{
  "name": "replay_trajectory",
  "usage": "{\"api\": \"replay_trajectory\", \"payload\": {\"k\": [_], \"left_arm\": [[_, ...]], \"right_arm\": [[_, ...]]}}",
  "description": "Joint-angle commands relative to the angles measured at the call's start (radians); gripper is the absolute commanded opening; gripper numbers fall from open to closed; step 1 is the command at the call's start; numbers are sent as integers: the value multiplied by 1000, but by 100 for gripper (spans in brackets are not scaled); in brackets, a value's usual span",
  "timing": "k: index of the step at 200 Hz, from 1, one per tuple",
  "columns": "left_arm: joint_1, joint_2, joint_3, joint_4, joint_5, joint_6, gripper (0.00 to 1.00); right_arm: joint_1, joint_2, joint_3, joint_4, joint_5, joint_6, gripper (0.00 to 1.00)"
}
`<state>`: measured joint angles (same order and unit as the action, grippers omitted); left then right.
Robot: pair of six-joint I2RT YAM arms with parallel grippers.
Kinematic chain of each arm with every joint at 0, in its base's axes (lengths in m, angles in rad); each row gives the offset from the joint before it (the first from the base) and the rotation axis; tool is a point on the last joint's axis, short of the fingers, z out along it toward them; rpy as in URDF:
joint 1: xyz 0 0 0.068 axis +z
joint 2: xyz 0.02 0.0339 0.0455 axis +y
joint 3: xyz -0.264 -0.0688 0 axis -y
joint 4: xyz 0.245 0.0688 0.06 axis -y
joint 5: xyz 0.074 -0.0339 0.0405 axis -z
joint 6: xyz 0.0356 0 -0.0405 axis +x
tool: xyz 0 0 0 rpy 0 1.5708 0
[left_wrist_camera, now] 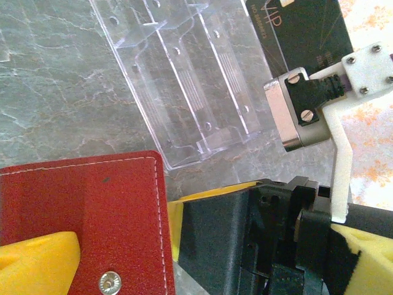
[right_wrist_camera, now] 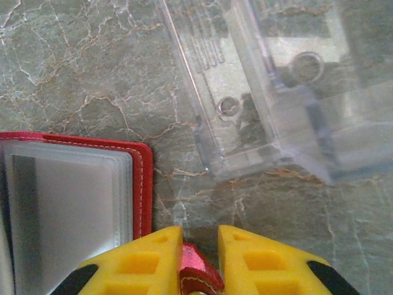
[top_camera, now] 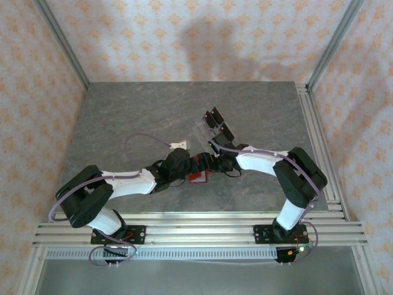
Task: Put the credit cards into the card holder
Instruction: Close the card holder at the center of the table.
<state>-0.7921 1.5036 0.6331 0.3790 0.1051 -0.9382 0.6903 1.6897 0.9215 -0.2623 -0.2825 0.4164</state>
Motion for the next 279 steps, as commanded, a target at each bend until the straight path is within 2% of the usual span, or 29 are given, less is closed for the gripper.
{"api": "replay_trajectory", "payload": {"k": [1,62,82,115,155,232,279], "left_arm": [[8,21,12,-61,-50,8,100],[5,25,19,-65,-47,11,100],[3,26,20,-66,-45,10,100],[-1,23,26,-71,-44,12,100],[-29,12,36,-84,-52,8,100],[-112,-19,28,-124,-114,-11,100],[-144,-44,-4,-142,-144,-25,100]], "right_arm": [[2,-88,4,-12,7,-1,22],[-2,-113,-1,-31,18,-8,21],[-3,-120,-1,-38,25,-10,30],[-8,-130,-1,-56,41,-20,30],[-17,-124,-7,-67,55,-32,24],[-21,-144,-19,-61,45,-34,0],[-30,-144,-33,-45,29,-29,0]]}}
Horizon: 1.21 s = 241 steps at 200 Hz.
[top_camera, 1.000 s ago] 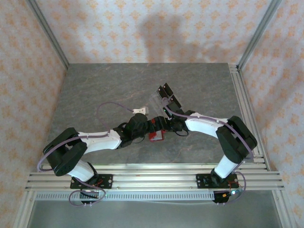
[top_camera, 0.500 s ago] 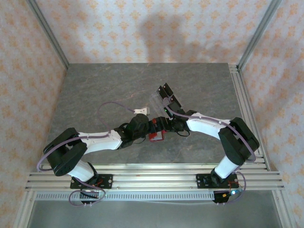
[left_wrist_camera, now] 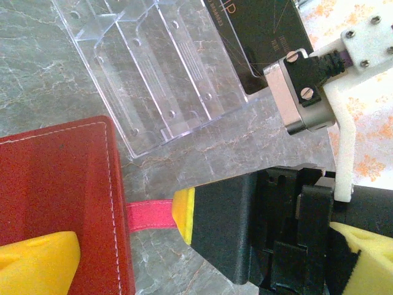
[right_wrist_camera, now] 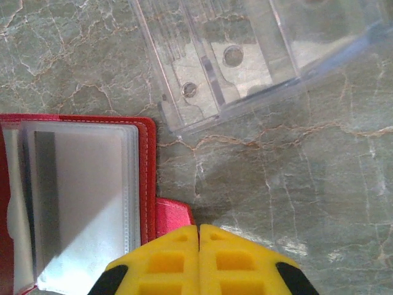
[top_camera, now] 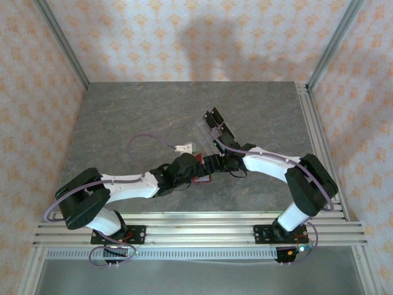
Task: Put the credit cards into the card holder
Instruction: Close the card holder at the center of the table.
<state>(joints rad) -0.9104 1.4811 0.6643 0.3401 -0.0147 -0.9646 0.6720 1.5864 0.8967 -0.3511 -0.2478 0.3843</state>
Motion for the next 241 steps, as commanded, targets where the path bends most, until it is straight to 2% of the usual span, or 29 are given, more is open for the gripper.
{"api": "replay_trajectory", "payload": {"k": [1,33,70,83,115,135,156,197,241], "left_arm": [[-26,-22,-36,-104,-25,1,100],[-36,-62,-46,-149,-56,17,100],[-36,-141,10,-273,-126,83,100],[-34,-181,29,-331,-175,104,100],[-6,-274,72,-600,-344,88,100],[53,-281,78,-703,-302,102,100],[82,-269,58,-726,-243,147,100],[87,-235,-8,-618,-124,161,100],[85,-204,-28,-555,-73,152,100]], "right_arm": [[-12,-41,-8,44,-6,3,0],[-18,-42,-15,47,-8,3,0],[-20,-40,-21,50,-10,3,0],[-22,-40,-22,49,-10,3,0],[-22,-33,-25,48,-11,1,0],[-23,-25,-27,50,-15,-2,0],[-23,-22,-23,52,-21,-3,0],[-23,-23,-19,47,-27,-4,0],[-23,-24,-16,46,-33,-4,0]]}}
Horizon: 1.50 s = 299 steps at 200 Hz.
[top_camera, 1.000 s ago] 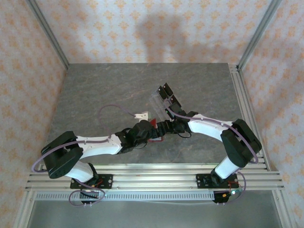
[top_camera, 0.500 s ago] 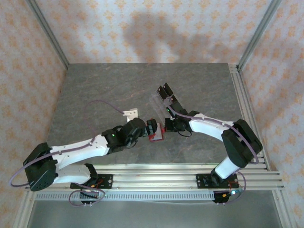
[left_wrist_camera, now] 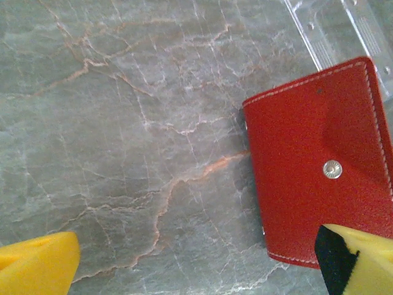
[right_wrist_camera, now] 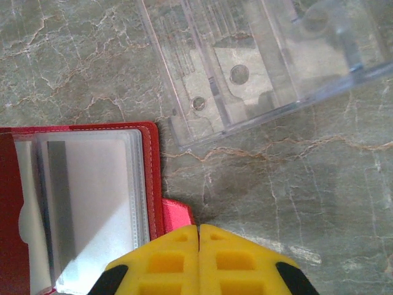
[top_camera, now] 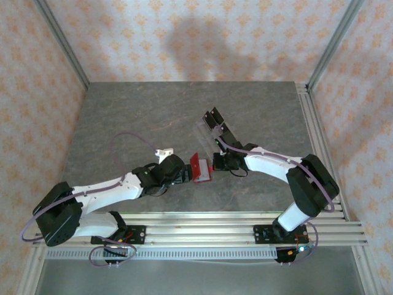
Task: Put the credit cards into the card holder
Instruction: Close the card holder at the center of the table.
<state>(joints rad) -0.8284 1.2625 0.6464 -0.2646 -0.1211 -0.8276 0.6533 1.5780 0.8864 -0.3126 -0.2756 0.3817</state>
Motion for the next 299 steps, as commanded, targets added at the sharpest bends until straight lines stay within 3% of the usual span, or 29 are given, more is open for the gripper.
{"api": "replay_trajectory", "payload": {"k": [1,120,145,168,212,299], "left_arm": [[3,15,-10,50,34,15,100],[-17,244,50,93,51,20,100],[-23,275,61,90,42,33,100],[-28,298,81,91,41,46,100],[-46,316,118,77,32,76,100],[-58,400,176,48,28,81,100]], "right_arm": [[-4,-15,-7,7,-5,-1,0],[-5,-19,22,5,-19,3,0],[-9,-29,32,-9,-15,-2,3],[-15,-32,37,-16,-14,-5,13],[-33,-47,40,-23,-19,-8,17],[-44,-31,36,-25,-47,-24,12]]}}
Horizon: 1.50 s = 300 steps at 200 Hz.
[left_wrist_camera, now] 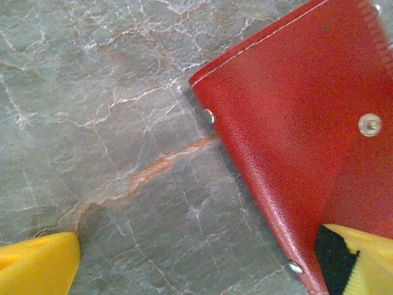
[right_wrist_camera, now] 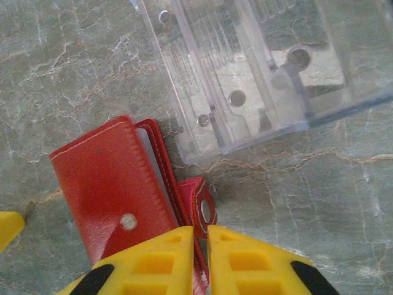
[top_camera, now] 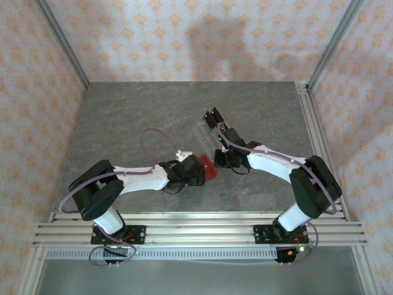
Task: Put the credit cards into the card holder
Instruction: Close the card holder at the center of the table.
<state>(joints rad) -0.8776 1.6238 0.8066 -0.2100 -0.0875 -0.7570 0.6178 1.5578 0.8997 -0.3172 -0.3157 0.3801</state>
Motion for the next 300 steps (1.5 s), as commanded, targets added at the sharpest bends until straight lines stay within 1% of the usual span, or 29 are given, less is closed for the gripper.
{"api": "replay_trajectory", "payload": {"k": [1,33,47,70,105,150,165,178,188,193,211,249,300], "left_arm": [[-9,41,16,-7,-6,10,100],[-9,60,13,-15,-3,10,100],[-10,61,13,-16,-2,12,100],[-9,62,15,-24,-1,20,100],[4,59,17,-44,2,43,100],[39,48,19,-49,43,100,100],[46,49,20,-51,51,110,100],[51,50,17,-47,59,110,100],[53,52,16,-41,66,110,100],[54,52,16,-40,68,109,100],[54,56,16,-38,71,111,100],[55,59,10,-31,78,113,100],[57,62,0,-24,80,114,100]], "right_arm": [[-9,-11,22,-21,-8,-23,12],[-14,-11,27,-29,-8,-29,6],[-20,-13,27,-30,-14,-32,0],[-23,-22,34,-36,-31,-38,0],[-21,-59,23,-30,-107,-61,0],[-22,-63,32,-25,-182,-65,0],[-22,-56,40,-30,-179,-64,0],[-23,-64,38,-30,-139,-59,0],[-23,-67,43,-38,-103,-59,12],[-23,-67,49,-46,-89,-62,16],[-23,-61,73,-65,-42,-71,24],[-23,5,139,-115,-4,-112,32],[-23,83,177,-131,-6,-139,31]]}}
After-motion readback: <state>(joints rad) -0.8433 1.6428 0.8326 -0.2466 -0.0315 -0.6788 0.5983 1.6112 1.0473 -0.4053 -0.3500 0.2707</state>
